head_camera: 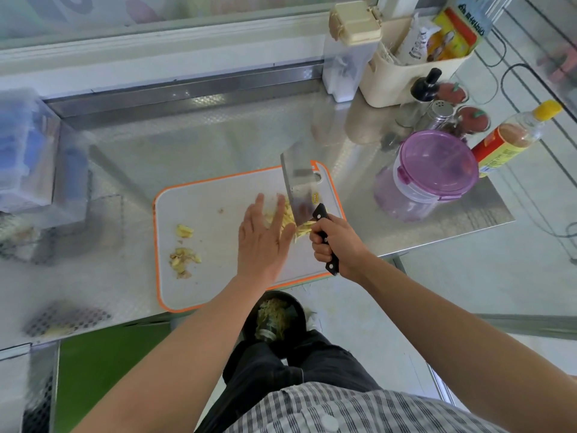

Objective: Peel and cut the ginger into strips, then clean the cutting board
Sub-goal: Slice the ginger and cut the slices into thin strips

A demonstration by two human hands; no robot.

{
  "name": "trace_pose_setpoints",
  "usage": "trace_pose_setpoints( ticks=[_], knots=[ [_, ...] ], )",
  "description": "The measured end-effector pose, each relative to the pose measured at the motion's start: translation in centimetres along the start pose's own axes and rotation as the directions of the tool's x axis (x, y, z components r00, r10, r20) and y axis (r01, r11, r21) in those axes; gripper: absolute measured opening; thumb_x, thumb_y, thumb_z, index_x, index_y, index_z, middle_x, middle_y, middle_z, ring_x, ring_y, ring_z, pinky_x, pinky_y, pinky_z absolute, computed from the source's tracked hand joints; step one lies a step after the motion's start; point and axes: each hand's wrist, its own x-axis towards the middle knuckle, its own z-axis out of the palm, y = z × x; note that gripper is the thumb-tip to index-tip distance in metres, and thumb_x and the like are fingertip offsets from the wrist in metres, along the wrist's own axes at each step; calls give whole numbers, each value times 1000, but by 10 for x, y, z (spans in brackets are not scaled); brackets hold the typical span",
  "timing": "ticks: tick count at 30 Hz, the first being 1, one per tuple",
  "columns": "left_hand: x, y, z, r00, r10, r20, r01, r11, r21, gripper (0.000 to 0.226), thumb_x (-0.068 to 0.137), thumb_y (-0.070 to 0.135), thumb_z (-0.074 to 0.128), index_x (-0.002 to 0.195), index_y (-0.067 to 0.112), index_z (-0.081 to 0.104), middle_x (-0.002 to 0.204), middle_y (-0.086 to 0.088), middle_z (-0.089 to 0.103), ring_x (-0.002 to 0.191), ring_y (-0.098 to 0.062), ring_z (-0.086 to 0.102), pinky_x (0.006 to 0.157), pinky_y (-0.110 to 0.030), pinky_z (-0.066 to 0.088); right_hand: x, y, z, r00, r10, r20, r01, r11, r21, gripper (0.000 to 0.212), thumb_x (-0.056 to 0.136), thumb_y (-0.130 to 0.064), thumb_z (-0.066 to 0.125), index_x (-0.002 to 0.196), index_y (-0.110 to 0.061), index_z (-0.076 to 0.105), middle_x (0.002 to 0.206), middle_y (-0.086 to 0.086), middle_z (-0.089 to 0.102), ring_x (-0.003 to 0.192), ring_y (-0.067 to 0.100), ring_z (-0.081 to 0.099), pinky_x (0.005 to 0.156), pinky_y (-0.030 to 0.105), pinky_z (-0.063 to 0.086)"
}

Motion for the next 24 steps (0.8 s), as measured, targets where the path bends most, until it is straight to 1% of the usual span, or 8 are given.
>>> trace_pose_setpoints(
  ticks=[2, 5, 8, 12, 17, 20, 22, 24],
  knots=[
    [-2, 0, 0, 997, 45, 70, -48, 998, 36, 75, 90, 63, -8, 152, 32, 19, 160, -7, 9, 145, -27, 7, 114, -42, 15, 2, 1, 2, 1000, 16, -4, -16, 1000, -22, 22, 96, -11, 39, 74, -14, 37, 57, 3, 36, 42, 12, 21, 36, 20, 20],
    [3, -11, 3, 995, -53, 86, 46, 996, 74, 50, 101, 45, 27, 145, 23, 37, 156, -10, 19, 143, -29, 12, 112, -42, 18, 5, 1, 7, 1000, 23, -19, -23, 999, -30, 29, 100, -27, 33, 78, -14, 47, 59, 4, 39, 39, 12, 24, 36, 20, 21],
    [5, -33, 0, 994, -46, 102, 23, 976, 217, 50, 96, 32, 45, 144, 20, 37, 152, -9, 28, 140, -29, 20, 108, -40, 27, 9, -1, 16, 998, -47, -50, 35, 976, -213, 26, 98, -17, 30, 76, -9, 41, 62, 6, 42, 40, 13, 28, 39, 22, 22],
    [19, -66, -7, 988, -92, 125, 64, 975, 211, 55, 99, 30, 40, 150, 16, 24, 160, -6, 13, 147, -26, 10, 114, -41, 21, 23, 0, 35, 990, -139, -25, 119, 913, -391, 18, 95, -12, 35, 81, -14, 46, 61, 3, 42, 41, 12, 29, 40, 22, 22],
    [38, -93, -6, 973, -72, 218, 1, 950, 311, 61, 102, 36, 31, 154, 13, 8, 162, -5, -1, 148, -26, 1, 118, -44, 10, 39, 14, 56, 973, -227, 53, 213, 774, -596, 8, 96, -26, 47, 95, -29, 55, 64, -7, 45, 49, 8, 39, 47, 24, 33],
    [34, -106, -9, 986, -54, 161, -3, 942, 334, 54, 99, 31, 36, 147, 5, 31, 155, -12, 29, 139, -31, 31, 110, -46, 25, 47, 23, 67, 955, -287, 76, 257, 672, -694, 17, 97, -27, 49, 112, -24, 56, 72, -10, 50, 60, 9, 46, 56, 24, 36],
    [21, -118, -12, 999, 37, 11, -38, 964, 263, 43, 90, 23, 39, 120, 2, 61, 124, -15, 61, 113, -34, 56, 96, -45, 39, 50, 26, 75, 946, -316, 77, 262, 601, -755, 24, 97, -27, 48, 119, -20, 56, 83, -6, 55, 71, 12, 51, 64, 26, 39],
    [5, -132, -11, 986, 92, -136, -63, 977, 204, 41, 85, 19, 37, 109, 7, 67, 112, -11, 66, 110, -33, 58, 97, -46, 40, 54, 32, 83, 944, -320, 76, 252, 556, -792, 29, 98, -28, 47, 126, -21, 54, 91, -1, 60, 82, 19, 56, 73, 33, 43]
  ],
)
